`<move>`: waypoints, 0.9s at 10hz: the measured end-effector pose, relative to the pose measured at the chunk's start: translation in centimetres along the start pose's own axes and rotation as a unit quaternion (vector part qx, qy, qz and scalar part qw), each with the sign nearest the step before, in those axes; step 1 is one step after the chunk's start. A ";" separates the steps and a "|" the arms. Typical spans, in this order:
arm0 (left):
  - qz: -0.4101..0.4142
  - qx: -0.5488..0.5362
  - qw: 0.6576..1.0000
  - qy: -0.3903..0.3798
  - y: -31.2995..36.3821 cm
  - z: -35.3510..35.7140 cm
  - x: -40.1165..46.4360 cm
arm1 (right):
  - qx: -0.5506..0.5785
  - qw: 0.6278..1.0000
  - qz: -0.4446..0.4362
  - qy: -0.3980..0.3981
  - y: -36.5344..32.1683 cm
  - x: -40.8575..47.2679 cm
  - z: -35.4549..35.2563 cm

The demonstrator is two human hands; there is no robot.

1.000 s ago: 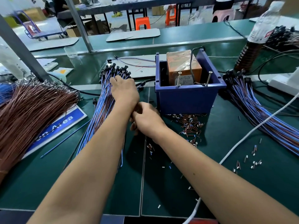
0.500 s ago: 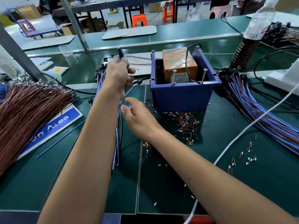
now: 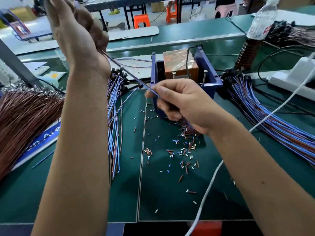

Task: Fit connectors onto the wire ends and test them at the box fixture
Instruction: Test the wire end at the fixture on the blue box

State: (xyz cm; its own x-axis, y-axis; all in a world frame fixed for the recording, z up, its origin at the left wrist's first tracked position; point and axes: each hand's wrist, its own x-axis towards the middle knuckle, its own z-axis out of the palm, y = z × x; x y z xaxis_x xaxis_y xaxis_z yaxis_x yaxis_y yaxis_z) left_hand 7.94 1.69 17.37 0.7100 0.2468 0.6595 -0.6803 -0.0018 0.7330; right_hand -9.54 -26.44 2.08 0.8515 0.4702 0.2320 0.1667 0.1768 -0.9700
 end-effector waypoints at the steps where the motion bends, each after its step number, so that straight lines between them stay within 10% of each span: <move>1: 0.184 0.239 0.951 -0.067 1.5 4.1 -5.3 | -0.137 0.989 0.049 0.018 0.1 -1.6 -2.6; 3: 0.197 0.357 0.863 -0.299 2.7 11.4 -26.4 | -0.351 0.932 0.034 0.083 1.2 -1.9 -3.4; 9: 0.127 0.414 0.879 -0.201 -1.2 12.0 -31.3 | -0.087 0.984 0.062 0.145 2.5 -5.5 -6.3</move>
State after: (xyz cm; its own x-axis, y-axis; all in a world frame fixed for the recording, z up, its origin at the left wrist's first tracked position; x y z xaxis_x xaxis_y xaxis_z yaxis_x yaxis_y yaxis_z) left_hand -11.27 -17.64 -2.11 0.6741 -0.2261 0.7032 -0.5791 -0.7528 0.3130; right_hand -10.73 -34.00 -2.07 0.9726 0.2072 0.1056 0.1141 -0.0296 -0.9930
